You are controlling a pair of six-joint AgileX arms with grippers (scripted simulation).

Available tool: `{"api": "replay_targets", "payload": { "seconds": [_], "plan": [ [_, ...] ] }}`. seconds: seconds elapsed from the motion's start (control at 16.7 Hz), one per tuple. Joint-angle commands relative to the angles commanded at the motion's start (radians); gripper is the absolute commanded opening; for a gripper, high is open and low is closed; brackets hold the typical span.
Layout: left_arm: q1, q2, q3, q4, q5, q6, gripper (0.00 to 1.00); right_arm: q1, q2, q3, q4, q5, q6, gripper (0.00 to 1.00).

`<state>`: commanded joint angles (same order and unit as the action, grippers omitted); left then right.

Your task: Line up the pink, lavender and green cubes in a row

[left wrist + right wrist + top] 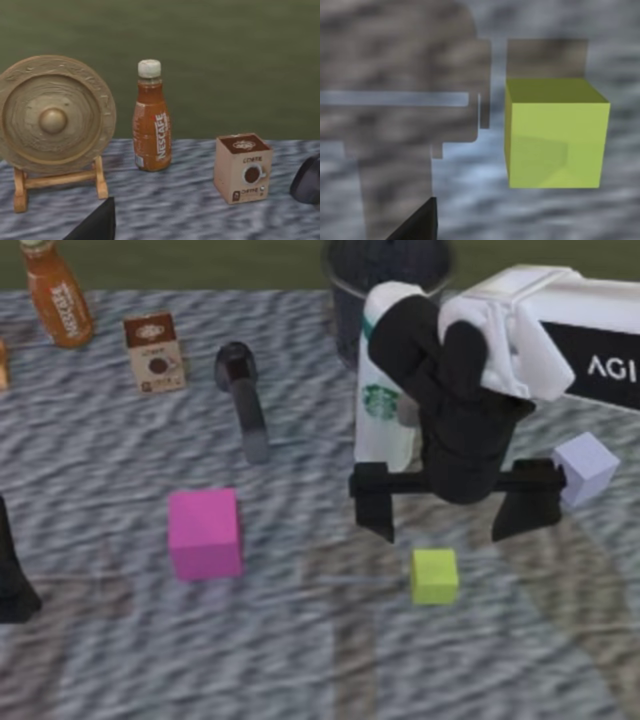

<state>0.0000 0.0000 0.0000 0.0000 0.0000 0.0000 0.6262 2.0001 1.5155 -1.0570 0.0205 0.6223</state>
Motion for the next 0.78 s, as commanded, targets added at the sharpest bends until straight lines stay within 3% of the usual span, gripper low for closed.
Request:
{"api": "replay_targets", "payload": {
  "seconds": [0.42, 0.78],
  "plan": [
    [0.000, 0.000, 0.000, 0.000, 0.000, 0.000, 1.00, -0.023, 0.014, 0.021, -0.011, 0.000, -0.035, 1.00],
    [0.000, 0.000, 0.000, 0.000, 0.000, 0.000, 1.00, -0.183, 0.116, 0.152, -0.064, -0.006, -0.360, 1.00]
  ]
}}
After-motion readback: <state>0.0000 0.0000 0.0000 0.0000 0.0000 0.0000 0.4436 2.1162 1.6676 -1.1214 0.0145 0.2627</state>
